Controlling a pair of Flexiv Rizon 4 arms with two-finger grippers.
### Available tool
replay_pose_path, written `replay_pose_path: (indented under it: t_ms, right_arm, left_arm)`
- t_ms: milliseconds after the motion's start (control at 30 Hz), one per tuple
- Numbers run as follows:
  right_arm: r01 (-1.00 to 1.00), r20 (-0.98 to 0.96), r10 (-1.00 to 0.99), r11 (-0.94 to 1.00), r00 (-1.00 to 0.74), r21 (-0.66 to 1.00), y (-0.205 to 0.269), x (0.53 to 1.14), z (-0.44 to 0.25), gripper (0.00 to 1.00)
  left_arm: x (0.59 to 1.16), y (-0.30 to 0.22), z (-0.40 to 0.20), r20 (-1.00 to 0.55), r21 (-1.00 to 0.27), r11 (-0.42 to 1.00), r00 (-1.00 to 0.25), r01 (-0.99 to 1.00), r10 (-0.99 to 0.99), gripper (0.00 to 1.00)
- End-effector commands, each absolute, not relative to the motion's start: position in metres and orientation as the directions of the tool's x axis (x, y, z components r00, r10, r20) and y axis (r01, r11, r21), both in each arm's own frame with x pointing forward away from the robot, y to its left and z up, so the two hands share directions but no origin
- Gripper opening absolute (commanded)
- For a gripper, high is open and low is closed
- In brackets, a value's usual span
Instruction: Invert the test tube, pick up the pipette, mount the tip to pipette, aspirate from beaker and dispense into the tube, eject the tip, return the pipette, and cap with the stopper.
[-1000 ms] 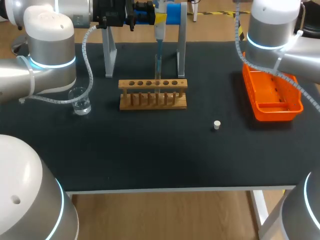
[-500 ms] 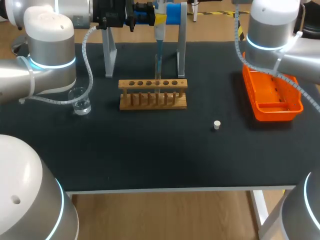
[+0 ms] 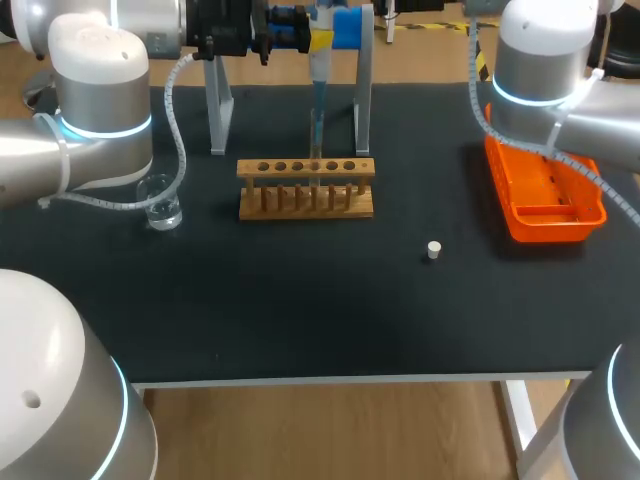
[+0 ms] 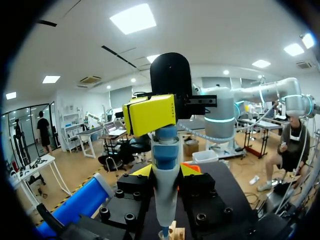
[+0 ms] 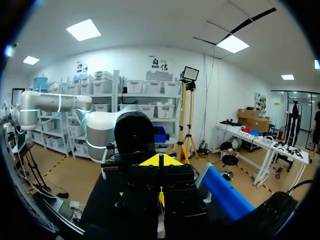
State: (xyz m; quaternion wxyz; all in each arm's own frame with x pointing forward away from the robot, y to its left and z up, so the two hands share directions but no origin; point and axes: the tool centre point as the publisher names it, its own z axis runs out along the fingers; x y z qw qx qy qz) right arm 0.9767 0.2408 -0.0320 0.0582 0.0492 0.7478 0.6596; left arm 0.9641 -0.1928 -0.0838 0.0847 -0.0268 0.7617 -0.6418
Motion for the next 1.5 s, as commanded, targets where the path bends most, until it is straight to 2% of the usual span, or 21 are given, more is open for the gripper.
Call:
replay_pose_path:
  t_ms: [33, 267, 500, 533, 567, 600, 633, 933, 1200, 1500]
  right_arm:
    - [0.002, -0.017, 0.15, 0.128, -0.988, 0.992, 0.24, 0.976, -0.041, 0.0]
    - [0.002, -0.017, 0.154, 0.128, -0.988, 0.992, 0.239, 0.977, -0.038, 0.0]
    - [-0.068, -0.081, 0.156, 0.088, -0.984, 0.994, 0.228, 0.971, -0.005, 0.0]
    - [-0.077, -0.09, 0.153, 0.089, -0.984, 0.993, 0.226, 0.969, 0.0, 0.18]
    - [-0.083, -0.097, 0.152, 0.095, -0.984, 0.992, 0.222, 0.966, 0.004, 0.46]
    - [-0.084, -0.098, 0.152, 0.094, -0.983, 0.992, 0.22, 0.964, 0.006, 0.91]
    - [-0.092, -0.105, 0.152, 0.093, -0.983, 0.991, 0.216, 0.961, 0.008, 1.0]
    - [-0.151, -0.171, 0.133, 0.152, -0.976, 0.977, 0.173, 0.943, 0.009, 1.0]
    - [-0.179, -0.212, 0.108, 0.257, -0.971, 0.95, 0.139, 0.941, -0.027, 1.0]
    - [-0.191, -0.219, 0.057, 0.311, -0.974, 0.931, 0.123, 0.94, -0.079, 1.0]
  left_arm:
    - [0.965, -0.193, -0.079, -0.096, -0.983, 0.172, -0.984, 0.069, -0.151, 0.0]
    - [0.965, -0.193, -0.079, -0.096, -0.983, 0.172, -0.984, 0.069, -0.151, 0.0]
    - [0.965, -0.193, -0.079, -0.096, -0.983, 0.172, -0.984, 0.069, -0.151, 0.0]
    - [0.965, -0.193, -0.079, -0.096, -0.983, 0.172, -0.984, 0.069, -0.151, 0.0]
    - [0.965, -0.193, -0.079, -0.096, -0.983, 0.172, -0.984, 0.069, -0.151, 0.0]
    - [0.965, -0.193, -0.079, -0.096, -0.983, 0.172, -0.984, 0.069, -0.151, 0.0]
    - [0.965, -0.193, -0.079, -0.096, -0.983, 0.172, -0.984, 0.069, -0.151, 0.0]
    - [0.965, -0.193, -0.079, -0.096, -0.983, 0.172, -0.984, 0.069, -0.151, 0.0]
    - [0.965, -0.193, -0.079, -0.096, -0.983, 0.172, -0.984, 0.069, -0.151, 0.0]
    - [0.965, -0.193, -0.079, -0.096, -0.983, 0.172, -0.984, 0.069, -0.151, 0.0]
